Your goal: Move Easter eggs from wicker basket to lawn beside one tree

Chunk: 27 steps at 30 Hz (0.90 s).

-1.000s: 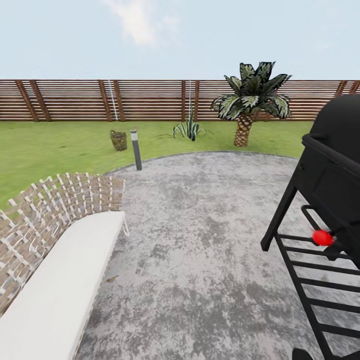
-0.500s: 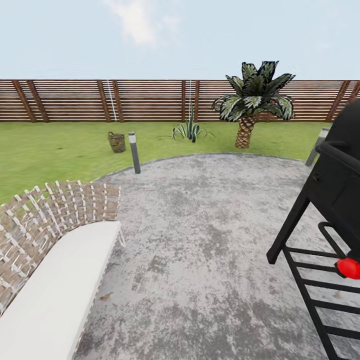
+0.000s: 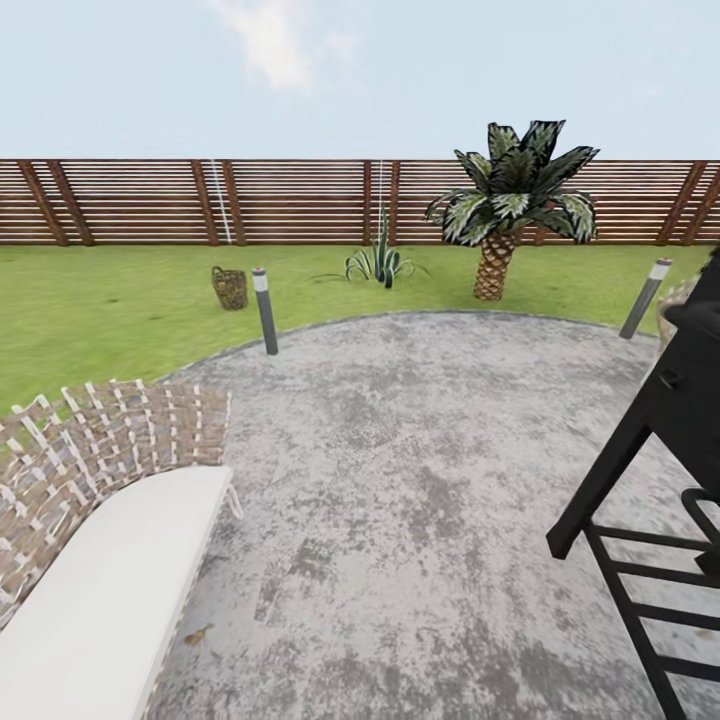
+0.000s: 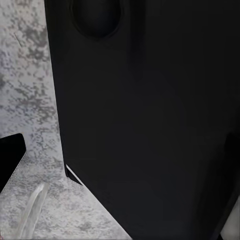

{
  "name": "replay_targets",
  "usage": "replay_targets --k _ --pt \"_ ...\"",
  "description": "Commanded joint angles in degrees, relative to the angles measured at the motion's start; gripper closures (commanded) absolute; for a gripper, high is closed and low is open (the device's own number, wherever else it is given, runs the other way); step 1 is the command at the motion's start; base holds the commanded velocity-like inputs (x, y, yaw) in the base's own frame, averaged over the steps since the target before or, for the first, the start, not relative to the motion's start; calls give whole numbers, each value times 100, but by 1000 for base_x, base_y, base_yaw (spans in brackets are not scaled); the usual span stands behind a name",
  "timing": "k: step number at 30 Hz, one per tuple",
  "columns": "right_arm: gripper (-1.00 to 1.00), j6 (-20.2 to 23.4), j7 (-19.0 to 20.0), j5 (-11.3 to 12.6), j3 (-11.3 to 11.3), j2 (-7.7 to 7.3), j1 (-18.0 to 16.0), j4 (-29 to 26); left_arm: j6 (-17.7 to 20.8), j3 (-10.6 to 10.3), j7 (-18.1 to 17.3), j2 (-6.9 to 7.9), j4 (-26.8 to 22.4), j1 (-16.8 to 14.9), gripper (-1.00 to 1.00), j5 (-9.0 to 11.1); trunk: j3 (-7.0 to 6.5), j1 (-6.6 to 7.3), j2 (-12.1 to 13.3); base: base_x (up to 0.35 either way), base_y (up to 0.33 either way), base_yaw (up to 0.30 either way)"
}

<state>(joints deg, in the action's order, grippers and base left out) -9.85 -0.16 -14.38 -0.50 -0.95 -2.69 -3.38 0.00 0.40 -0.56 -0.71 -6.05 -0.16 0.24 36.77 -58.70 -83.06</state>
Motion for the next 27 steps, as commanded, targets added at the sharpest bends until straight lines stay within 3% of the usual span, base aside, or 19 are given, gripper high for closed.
replay_targets --k 1,27 --pt "-100 -17 -2 -21 -3 -1 -3 6 0 4 -6 0 -2 -2 -100 2 5 -3 -2 339 0 0" --pt "-100 -17 -2 -12 -3 -1 -3 4 0 4 -6 -1 -2 -2 -100 2 5 -3 -2 339 0 -41"
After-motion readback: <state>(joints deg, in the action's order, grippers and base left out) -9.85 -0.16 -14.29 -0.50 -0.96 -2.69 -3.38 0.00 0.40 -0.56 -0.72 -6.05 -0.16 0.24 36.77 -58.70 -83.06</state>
